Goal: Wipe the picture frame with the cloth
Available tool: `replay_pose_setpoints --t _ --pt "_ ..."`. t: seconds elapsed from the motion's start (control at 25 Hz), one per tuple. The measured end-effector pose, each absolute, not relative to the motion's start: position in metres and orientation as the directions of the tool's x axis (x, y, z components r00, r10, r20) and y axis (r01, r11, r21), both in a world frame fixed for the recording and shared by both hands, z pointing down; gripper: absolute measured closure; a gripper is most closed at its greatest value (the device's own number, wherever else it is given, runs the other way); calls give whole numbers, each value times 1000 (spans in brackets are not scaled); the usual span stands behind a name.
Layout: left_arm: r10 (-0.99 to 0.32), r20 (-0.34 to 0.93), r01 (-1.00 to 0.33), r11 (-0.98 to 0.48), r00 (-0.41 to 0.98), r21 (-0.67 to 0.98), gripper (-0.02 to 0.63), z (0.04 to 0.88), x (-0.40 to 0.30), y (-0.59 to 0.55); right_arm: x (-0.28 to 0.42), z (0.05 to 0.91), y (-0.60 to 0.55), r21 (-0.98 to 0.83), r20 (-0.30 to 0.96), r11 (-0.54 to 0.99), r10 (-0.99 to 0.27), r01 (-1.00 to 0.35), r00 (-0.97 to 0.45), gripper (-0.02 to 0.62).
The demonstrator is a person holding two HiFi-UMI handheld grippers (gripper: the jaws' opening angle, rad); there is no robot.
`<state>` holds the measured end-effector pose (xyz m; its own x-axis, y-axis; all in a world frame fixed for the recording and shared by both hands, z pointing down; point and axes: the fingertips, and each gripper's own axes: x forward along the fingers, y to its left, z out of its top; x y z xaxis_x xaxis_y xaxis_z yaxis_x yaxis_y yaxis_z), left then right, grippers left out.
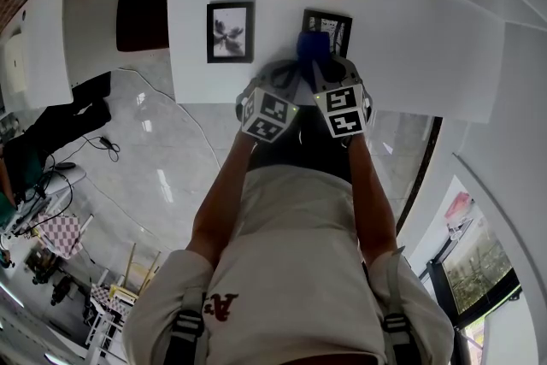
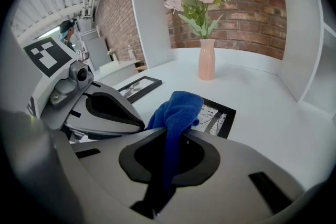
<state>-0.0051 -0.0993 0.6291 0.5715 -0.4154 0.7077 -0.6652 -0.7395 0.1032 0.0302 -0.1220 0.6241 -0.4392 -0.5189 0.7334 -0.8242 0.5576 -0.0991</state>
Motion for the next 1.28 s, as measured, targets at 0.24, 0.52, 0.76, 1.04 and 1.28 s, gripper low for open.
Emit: replay_pose_setpoints --t 0.24,0.52,0.76,1.04,1.28 --pt "-416 708 -668 -736 571 107 606 629 -6 -99 46 623 -120 -83 744 533 -529 -842 -409 568" --pt "-418 707 -670 -734 570 106 606 629 -6 -100 57 623 -119 -61 754 522 -535 -851 -382 568" --pt "-418 709 -674 -731 568 109 606 629 -6 -99 64 620 -118 -28 768 518 -537 -855 -350 568" --pt "-417 707 -672 -732 571 112 606 630 -5 -99 78 617 -118 -13 775 489 -546 -872 -318 568" --pt "-414 706 -668 -736 575 113 606 629 -6 -99 91 612 -114 -4 785 456 -550 -890 -286 568"
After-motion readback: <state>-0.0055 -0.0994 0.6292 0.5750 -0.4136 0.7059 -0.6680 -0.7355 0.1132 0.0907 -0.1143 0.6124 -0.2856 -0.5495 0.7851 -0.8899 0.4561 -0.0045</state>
